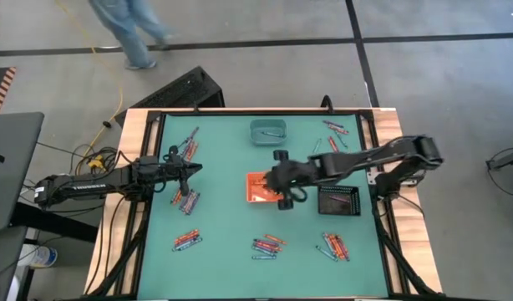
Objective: Sort crayons
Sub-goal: Put the violet crayon into the black bin
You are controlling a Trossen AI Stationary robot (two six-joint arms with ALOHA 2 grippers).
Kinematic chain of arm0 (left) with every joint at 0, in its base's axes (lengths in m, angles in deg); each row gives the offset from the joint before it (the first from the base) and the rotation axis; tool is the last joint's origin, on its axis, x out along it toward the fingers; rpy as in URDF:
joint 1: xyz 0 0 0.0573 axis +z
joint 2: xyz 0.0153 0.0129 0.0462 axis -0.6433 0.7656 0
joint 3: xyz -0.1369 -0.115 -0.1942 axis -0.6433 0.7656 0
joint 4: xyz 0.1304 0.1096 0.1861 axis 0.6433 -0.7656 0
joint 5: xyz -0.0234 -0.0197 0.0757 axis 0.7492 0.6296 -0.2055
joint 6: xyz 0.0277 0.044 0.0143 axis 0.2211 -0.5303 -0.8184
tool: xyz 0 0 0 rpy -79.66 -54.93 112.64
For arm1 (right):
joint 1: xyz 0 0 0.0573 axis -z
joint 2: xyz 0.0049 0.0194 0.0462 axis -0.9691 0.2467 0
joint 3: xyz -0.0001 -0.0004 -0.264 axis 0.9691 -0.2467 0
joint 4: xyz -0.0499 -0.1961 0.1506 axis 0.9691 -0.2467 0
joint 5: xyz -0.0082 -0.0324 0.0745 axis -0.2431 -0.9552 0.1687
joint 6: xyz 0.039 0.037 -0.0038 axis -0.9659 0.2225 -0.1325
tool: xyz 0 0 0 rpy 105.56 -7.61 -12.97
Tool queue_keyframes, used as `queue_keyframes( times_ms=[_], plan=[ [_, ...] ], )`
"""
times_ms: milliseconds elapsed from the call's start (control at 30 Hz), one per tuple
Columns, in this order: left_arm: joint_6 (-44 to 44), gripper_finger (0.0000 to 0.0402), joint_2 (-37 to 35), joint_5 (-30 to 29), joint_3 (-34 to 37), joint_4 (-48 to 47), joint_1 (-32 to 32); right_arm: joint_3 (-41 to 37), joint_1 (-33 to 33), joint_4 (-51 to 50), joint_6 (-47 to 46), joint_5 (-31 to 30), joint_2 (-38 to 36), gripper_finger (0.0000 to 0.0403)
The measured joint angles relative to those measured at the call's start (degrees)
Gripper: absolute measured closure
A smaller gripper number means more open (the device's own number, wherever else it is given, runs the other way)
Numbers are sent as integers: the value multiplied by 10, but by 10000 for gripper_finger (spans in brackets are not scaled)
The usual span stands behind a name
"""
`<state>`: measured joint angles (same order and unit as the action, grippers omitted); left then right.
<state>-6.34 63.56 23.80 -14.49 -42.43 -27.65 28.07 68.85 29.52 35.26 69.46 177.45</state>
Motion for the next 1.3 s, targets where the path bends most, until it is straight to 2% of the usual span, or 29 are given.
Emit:
queue_keyframes(
  times_ms=[167,333,467,567,700,800,900,1000,1133,1300],
  plan=[
    [0,384,0,0,0,0,0,-170,23,181,34,57,-94,295],
    [4,384,0,0,0,3,0,-328,85,415,37,135,-180,295],
    [108,384,0,-8,0,8,0,-404,146,573,34,226,-217,295],
    [177,384,0,-20,0,10,1,-421,183,608,20,261,-227,295],
    [181,388,24,-39,-40,-20,17,-422,217,597,24,262,-223,295],
    [187,396,83,-75,-109,-80,53,-422,233,573,35,263,-200,295],
    [189,400,175,-73,-187,-149,106,-422,239,576,39,264,-166,295],
    [188,400,285,-76,-249,-202,171,-423,236,603,84,264,-133,295],
    [169,400,424,-53,-307,-223,255,-422,237,674,93,265,-133,295],
    [106,399,557,-30,-380,-213,316,-422,239,681,88,265,-138,295]
  ],
)
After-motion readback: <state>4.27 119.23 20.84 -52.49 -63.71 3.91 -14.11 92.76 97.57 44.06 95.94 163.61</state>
